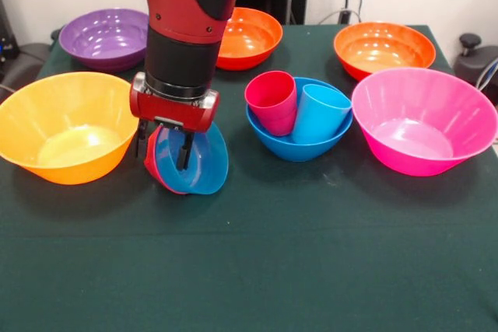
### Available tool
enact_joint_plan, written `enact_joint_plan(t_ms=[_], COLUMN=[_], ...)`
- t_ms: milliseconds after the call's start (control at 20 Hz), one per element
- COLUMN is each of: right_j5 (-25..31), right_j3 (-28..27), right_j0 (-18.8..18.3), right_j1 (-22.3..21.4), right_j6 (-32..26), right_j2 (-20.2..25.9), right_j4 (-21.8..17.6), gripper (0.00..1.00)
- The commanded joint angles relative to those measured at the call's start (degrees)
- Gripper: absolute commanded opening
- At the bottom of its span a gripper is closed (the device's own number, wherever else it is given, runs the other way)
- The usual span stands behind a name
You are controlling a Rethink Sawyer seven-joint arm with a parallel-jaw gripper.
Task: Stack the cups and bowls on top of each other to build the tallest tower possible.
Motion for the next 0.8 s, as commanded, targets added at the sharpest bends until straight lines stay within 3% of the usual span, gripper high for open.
enact_joint_plan(t_ms=[50,350,400,800], right_j5=[-2.29,-0.95,-0.81,0.95], right_j3=[2.35,2.97,2.93,1.74], right_j0=[0.87,1.41,1.67,2.79], right_j1=[2.14,1.85,1.81,2.11], right_j6=[4.5,4.02,4.08,4.35], right_j2=[2.54,2.19,1.97,0.78], right_j4=[-1.81,-1.84,-1.81,-1.26], gripper=[1.0,1.0,0.0,0.0])
